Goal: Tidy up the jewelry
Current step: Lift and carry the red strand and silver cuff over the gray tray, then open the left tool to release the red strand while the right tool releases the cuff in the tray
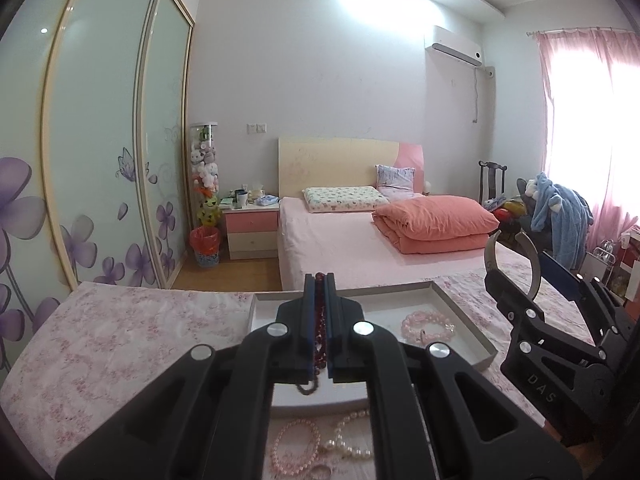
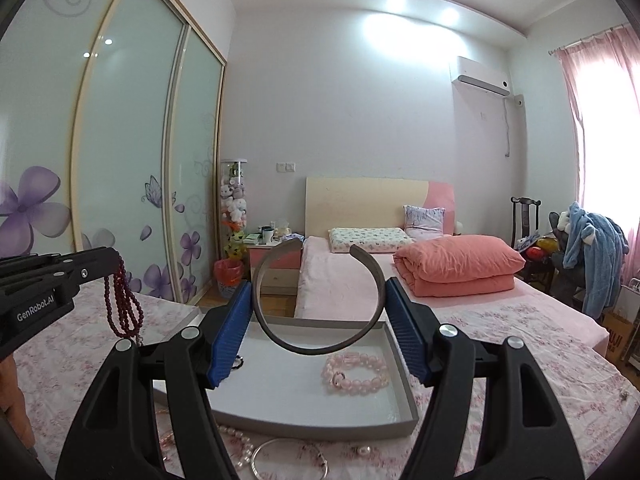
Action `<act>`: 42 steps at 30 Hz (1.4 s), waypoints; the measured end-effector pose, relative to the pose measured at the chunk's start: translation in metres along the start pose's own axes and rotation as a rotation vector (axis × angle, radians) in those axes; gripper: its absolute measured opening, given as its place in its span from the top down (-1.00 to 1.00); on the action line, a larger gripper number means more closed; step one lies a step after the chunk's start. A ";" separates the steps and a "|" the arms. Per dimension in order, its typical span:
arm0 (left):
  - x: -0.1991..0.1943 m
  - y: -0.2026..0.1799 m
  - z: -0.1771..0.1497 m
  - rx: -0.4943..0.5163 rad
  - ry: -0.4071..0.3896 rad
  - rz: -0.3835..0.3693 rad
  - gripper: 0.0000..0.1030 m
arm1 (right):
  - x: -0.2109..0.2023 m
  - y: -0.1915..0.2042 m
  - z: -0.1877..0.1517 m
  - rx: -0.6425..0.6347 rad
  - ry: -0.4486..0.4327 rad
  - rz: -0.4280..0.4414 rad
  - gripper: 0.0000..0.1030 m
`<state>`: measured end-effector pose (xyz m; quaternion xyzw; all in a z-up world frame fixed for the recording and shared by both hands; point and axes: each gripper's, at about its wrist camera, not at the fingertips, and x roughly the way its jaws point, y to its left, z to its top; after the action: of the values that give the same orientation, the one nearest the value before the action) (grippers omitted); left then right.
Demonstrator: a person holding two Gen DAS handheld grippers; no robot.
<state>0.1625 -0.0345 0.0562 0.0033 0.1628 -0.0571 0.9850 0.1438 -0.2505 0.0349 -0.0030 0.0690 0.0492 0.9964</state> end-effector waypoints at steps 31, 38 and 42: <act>0.148 0.006 -0.051 -0.028 0.242 -0.064 0.89 | 0.137 0.003 -0.057 0.026 0.478 0.072 -0.30; 0.142 0.016 -0.046 -0.057 0.235 -0.042 0.74 | 0.129 -0.004 -0.047 0.056 0.461 0.065 -0.32; 0.128 0.030 -0.035 -0.088 0.203 -0.019 0.73 | 0.116 -0.014 -0.035 0.074 0.423 0.050 -0.32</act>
<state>0.2752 -0.0176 -0.0186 -0.0356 0.2644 -0.0585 0.9620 0.2544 -0.2531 -0.0158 0.0250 0.2785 0.0694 0.9576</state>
